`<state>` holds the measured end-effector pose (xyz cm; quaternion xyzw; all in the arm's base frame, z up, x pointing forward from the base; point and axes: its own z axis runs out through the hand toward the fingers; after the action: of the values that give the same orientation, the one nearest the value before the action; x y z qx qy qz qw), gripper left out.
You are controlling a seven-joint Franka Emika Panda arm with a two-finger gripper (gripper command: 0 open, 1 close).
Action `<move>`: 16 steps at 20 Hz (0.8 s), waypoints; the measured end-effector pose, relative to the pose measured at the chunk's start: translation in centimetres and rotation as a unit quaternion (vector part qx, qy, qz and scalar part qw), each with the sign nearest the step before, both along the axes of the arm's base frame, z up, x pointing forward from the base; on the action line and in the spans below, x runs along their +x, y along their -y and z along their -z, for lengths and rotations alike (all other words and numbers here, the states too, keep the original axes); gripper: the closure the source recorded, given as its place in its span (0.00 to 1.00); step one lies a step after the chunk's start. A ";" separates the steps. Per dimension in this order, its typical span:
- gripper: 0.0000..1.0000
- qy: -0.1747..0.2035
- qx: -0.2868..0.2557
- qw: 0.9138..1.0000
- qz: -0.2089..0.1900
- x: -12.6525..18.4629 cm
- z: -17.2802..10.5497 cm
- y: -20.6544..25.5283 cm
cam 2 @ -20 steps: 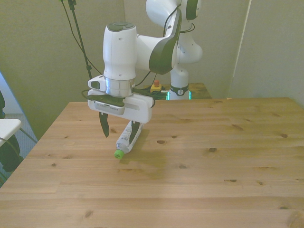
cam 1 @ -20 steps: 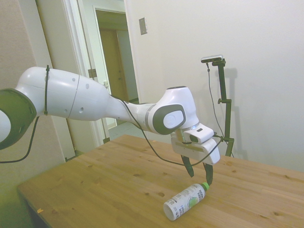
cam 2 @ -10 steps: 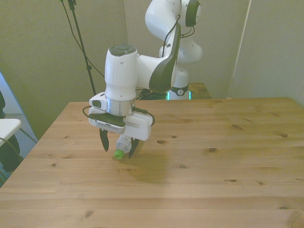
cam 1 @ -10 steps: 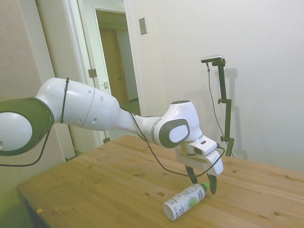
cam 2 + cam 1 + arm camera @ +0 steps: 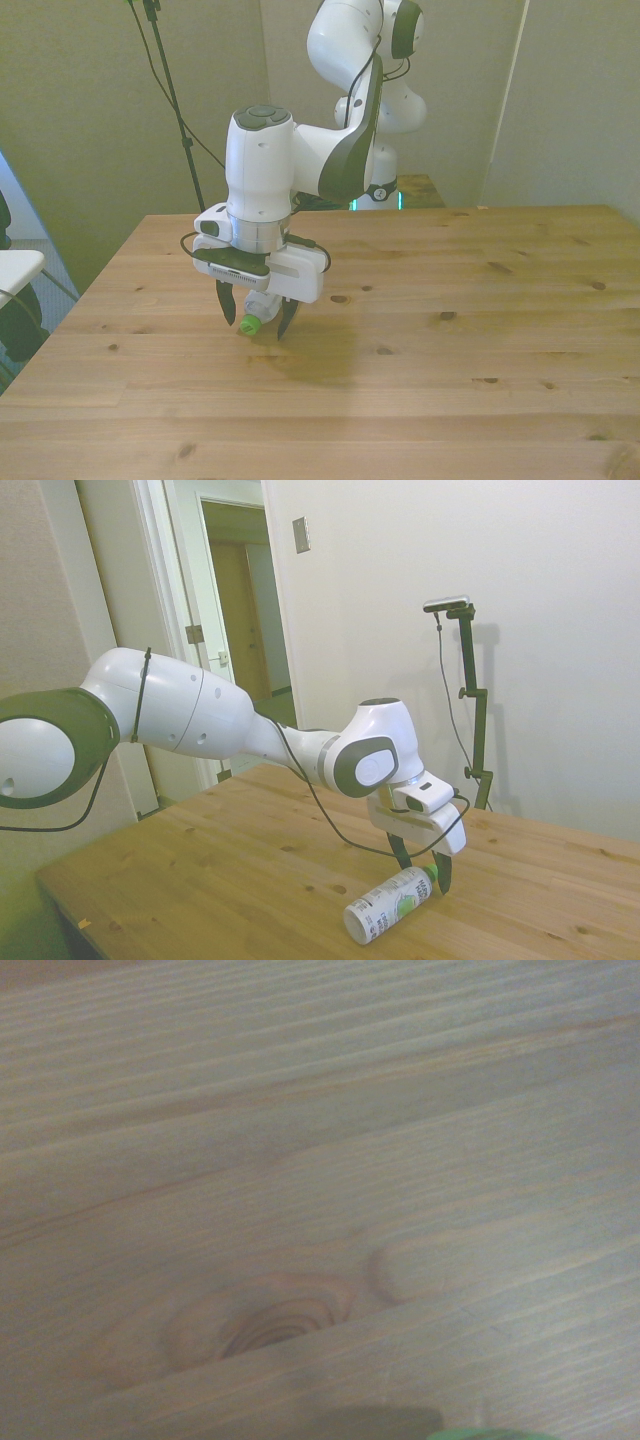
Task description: Stand the water bottle
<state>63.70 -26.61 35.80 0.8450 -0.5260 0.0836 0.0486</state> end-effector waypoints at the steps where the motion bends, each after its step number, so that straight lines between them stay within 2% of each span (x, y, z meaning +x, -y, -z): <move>1: 1.00 0.000 0.000 1.000 -0.001 0.1 0.1 -0.2; 12: 1.00 0.001 0.003 1.000 0.000 0.0 0.2 -0.3; 16: 1.00 0.012 0.004 1.000 -0.006 0.1 -1.3 -1.1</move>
<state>63.81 -25.46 37.09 0.8472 -0.5218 0.0920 0.0388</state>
